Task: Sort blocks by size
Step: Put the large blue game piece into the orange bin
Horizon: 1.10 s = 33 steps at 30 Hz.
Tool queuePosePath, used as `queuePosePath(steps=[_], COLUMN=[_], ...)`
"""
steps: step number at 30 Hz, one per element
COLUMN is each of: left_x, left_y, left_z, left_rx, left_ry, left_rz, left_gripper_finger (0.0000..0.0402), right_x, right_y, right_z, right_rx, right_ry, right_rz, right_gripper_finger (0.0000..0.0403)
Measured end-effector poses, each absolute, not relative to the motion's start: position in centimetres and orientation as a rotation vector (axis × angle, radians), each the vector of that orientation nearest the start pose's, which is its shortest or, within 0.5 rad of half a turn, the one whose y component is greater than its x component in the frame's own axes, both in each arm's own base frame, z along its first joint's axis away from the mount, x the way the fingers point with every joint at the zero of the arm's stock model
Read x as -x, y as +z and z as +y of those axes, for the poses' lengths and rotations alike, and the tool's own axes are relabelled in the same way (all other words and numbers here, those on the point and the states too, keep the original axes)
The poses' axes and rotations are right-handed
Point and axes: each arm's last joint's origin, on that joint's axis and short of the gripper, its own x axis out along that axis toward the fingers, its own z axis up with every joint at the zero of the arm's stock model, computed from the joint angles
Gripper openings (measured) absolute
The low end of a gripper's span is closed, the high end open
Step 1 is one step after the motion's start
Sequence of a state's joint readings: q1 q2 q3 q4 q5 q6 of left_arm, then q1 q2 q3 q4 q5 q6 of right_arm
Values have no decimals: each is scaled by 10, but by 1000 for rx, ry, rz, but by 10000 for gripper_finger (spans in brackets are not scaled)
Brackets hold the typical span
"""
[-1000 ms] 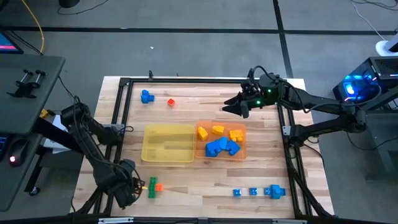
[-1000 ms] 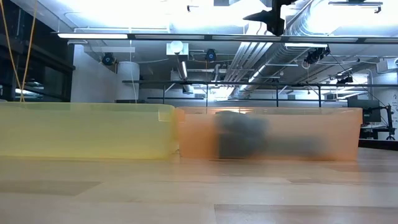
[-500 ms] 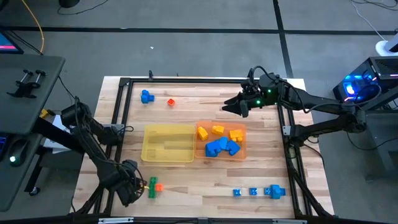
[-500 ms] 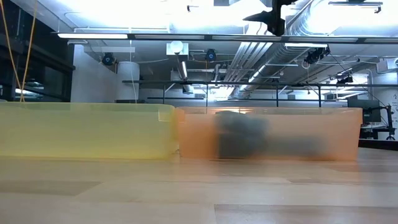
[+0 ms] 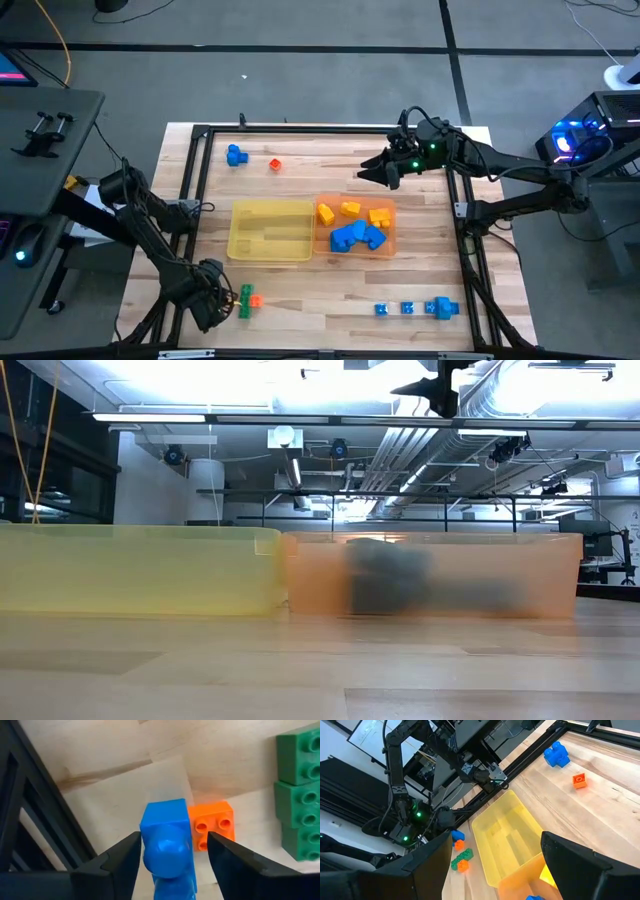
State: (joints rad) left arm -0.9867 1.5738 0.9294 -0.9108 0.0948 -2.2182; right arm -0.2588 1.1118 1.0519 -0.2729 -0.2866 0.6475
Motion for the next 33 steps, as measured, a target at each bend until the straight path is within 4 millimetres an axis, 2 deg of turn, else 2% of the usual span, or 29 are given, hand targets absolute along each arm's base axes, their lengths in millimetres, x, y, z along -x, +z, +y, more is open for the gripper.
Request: queuePosePath(steps=[5, 11, 13, 18, 24, 28, 30, 33], left_x=[-137, -138, -139, -138, -139, -156, -174, -211], left_y=[172, 174, 178, 203, 248, 272, 277, 281], left_z=[-212, -207, -202, -182, -143, -119, -108, -90], left_rx=[943, 859, 837, 842, 837, 756, 694, 613], left_ry=[954, 907, 888, 848, 717, 670, 645, 565], left_rz=[1442, 1369, 1349, 1196, 772, 544, 519, 505], left_gripper_finger=[164, 84, 72, 72, 73, 74, 73, 73], right_x=[-236, -236, -236, -236, -236, -236, -236, -235], right_y=[354, 354, 354, 354, 355, 355, 355, 355], right_z=[-54, -54, -55, -55, -56, -57, -58, -60], right_rx=[-731, -728, -727, -734, -749, -746, -741, -746], right_ry=[-77, -92, -100, -101, -131, -175, -207, -284], right_rz=[320, 316, 313, 311, 292, 278, 268, 242], right_gripper_finger=[300, 300, 300, 300, 300, 300, 300, 300])
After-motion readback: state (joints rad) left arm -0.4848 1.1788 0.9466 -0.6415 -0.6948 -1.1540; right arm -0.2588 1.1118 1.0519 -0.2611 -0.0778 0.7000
